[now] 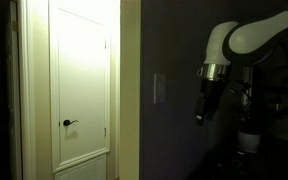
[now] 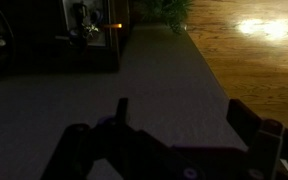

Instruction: Turn on the light

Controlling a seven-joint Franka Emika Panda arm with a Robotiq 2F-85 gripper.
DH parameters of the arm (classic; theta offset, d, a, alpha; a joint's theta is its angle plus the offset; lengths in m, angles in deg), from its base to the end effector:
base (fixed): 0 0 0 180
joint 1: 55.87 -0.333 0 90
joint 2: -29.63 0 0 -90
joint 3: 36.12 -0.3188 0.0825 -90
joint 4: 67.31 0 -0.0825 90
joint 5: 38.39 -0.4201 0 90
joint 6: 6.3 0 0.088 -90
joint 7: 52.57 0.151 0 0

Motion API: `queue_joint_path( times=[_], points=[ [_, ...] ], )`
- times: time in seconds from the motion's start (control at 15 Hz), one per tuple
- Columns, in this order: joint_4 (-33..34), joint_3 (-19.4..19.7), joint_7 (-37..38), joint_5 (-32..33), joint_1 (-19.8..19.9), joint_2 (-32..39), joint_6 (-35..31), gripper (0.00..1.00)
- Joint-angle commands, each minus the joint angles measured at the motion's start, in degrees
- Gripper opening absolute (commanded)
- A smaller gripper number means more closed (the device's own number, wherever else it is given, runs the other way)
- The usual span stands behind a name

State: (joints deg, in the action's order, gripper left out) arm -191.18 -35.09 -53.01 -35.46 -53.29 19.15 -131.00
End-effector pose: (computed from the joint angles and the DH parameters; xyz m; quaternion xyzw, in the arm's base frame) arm 0.5561 -0.0391 0.4397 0.9948 -0.0151 0.0977 0.0242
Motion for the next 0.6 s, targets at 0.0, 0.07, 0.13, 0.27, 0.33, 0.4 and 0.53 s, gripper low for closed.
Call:
queue_joint_path(
  times=[0.0,0.07,0.13,0.27,0.33,0.4,0.53],
  points=[
    [0.6,0.2,0.0,0.0,-0.3,0.4,0.1,1.0],
    [0.9,0.2,0.0,0.0,-0.4,0.7,0.1,1.0],
    [1.0,0.2,0.0,0.0,-0.4,0.7,0.1,1.0],
    [1.0,0.2,0.0,0.0,-0.4,0.7,0.1,1.0],
    [1.1,0.1,0.0,-0.4,-0.6,1.0,-0.4,1.0],
    [1.9,-0.2,0.4,-1.5,-1.0,1.8,-1.6,1.0],
    [3.0,-0.6,0.6,-2.6,-1.6,2.3,-2.5,1.0]
  ],
)
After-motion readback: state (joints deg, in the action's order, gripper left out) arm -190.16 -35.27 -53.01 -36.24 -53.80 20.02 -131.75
